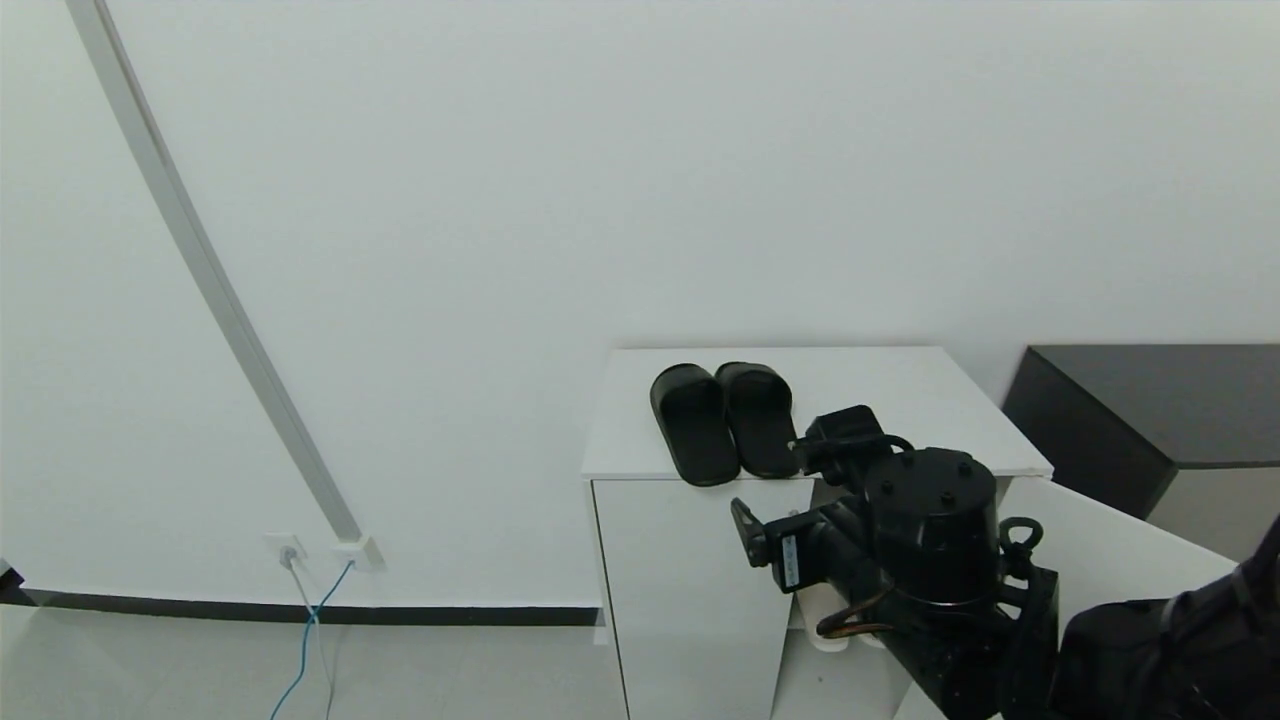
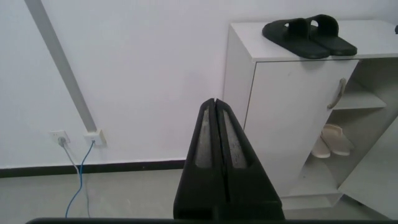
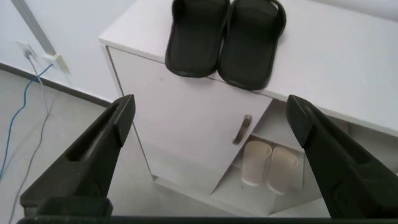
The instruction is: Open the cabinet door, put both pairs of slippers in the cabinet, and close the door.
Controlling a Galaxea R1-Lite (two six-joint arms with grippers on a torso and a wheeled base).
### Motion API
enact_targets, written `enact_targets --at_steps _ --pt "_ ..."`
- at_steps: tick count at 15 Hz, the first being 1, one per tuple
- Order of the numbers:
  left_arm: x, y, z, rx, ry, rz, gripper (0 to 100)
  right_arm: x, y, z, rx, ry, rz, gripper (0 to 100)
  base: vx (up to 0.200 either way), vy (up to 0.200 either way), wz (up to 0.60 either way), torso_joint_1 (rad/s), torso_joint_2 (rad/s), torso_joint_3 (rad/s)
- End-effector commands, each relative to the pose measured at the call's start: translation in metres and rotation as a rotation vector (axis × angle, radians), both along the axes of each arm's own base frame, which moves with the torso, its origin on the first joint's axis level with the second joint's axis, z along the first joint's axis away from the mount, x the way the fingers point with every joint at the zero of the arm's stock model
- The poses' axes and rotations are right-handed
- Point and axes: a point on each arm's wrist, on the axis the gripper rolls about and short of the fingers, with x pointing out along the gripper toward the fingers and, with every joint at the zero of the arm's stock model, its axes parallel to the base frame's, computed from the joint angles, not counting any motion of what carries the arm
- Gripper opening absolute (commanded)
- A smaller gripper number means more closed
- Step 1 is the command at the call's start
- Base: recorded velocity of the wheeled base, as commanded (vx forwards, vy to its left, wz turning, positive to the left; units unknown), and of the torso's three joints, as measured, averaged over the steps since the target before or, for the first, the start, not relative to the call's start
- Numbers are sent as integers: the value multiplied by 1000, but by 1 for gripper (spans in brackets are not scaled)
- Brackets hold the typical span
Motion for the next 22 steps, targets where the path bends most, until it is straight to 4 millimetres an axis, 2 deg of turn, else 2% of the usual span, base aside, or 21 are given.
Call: enact_targets --at_steps 1,4,6,10,14,19,22 --pt "0 0 0 0 2 0 0 6 7 10 45 15 -11 100 200 0 0 -17 -2 2" --pt "0 0 0 0 1 0 0 11 12 11 47 72 -26 100 200 0 0 7 -1 -2" --pt "0 0 0 -2 1 0 0 15 16 -2 25 94 -30 100 200 0 0 10 2 -2" --pt "0 0 0 -2 1 0 0 28 31 -39 -1 135 -42 100 0 0 0 0 0 0" --pt "0 0 0 -2 1 0 0 66 41 -67 13 117 -93 100 0 0 0 0 0 0" --pt "0 0 0 -3 1 0 0 124 48 -76 59 59 -153 100 0 0 0 0 0 0" --pt "0 0 0 -3 1 0 0 148 53 -76 62 20 -154 100 0 0 0 0 0 0"
